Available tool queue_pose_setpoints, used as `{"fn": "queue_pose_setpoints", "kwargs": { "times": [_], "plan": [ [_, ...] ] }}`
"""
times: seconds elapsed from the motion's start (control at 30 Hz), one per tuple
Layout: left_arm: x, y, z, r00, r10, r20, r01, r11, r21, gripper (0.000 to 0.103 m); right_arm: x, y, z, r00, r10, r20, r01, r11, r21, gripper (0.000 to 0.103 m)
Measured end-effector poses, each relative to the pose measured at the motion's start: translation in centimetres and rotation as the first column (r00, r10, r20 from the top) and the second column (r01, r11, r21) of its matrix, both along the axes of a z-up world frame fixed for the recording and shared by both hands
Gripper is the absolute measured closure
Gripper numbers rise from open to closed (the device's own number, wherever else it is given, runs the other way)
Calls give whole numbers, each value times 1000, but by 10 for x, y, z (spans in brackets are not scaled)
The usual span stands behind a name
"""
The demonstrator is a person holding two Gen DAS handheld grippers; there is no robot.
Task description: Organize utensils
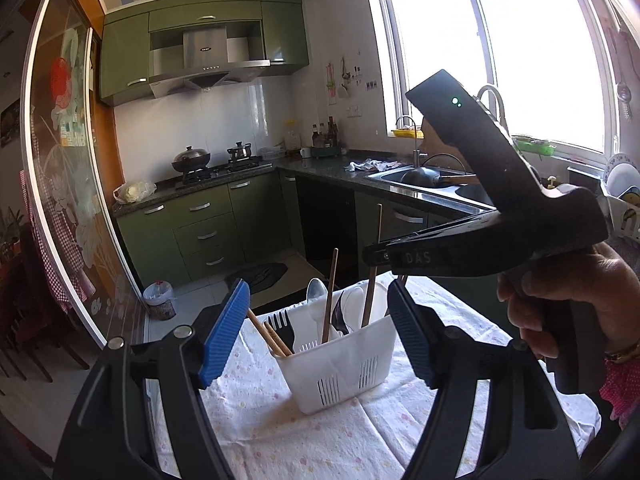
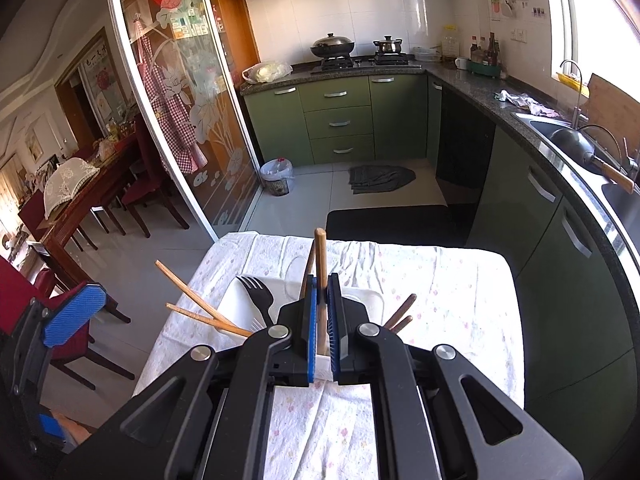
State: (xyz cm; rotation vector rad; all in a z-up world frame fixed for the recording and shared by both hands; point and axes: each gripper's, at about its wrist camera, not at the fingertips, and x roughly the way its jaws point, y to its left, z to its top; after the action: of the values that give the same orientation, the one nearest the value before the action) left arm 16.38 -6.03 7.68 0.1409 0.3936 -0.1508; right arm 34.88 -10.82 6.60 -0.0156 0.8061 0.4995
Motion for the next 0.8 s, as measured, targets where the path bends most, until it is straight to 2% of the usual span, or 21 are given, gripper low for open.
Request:
{"fn": "queue_pose_setpoints", "kwargs": {
  "times": [0.07, 0.1, 0.13, 0.2, 0.3, 0.4, 0.7, 0.8],
  "plan": [
    [-1, 2, 0, 1000, 4, -3, -4, 1000, -1, 33, -3, 0, -5, 1000, 6, 6, -6, 1000, 9, 96],
    [-1, 2, -1, 1000, 4, -6, -4, 1000, 0, 32, -3, 0, -6, 1000, 6, 10, -7, 1000, 16, 91],
    [-2, 2, -1, 1000, 3, -7, -3, 1000, 0, 32, -4, -1, -5, 1000, 4, 16, -4, 1000, 21, 81],
    [-3, 2, -2, 1000, 5, -7, -5, 1000, -1, 32, -9, -2, -3, 999, 3, 34, -3, 1000, 29, 72],
    [-6, 4, -2, 1000, 7, -7, -7, 1000, -4, 31, -21, -9, -1, 998, 8, 63, -12, 999, 52, 71],
    [-10, 8, -2, 1000, 9, -6, -9, 1000, -10, 27, -44, -22, 0, 995, 26, 101, -36, 994, 100, 61],
    [-36, 15, -9, 1000, 14, 12, -14, 1000, 12, 19, -131, -50, -16, 973, 58, 223, -104, 974, 199, 48],
    [-50, 15, -12, 999, 15, 30, -15, 1000, 20, 18, -155, -62, -19, 968, 47, 247, -106, 967, 232, 37]
  ]
}}
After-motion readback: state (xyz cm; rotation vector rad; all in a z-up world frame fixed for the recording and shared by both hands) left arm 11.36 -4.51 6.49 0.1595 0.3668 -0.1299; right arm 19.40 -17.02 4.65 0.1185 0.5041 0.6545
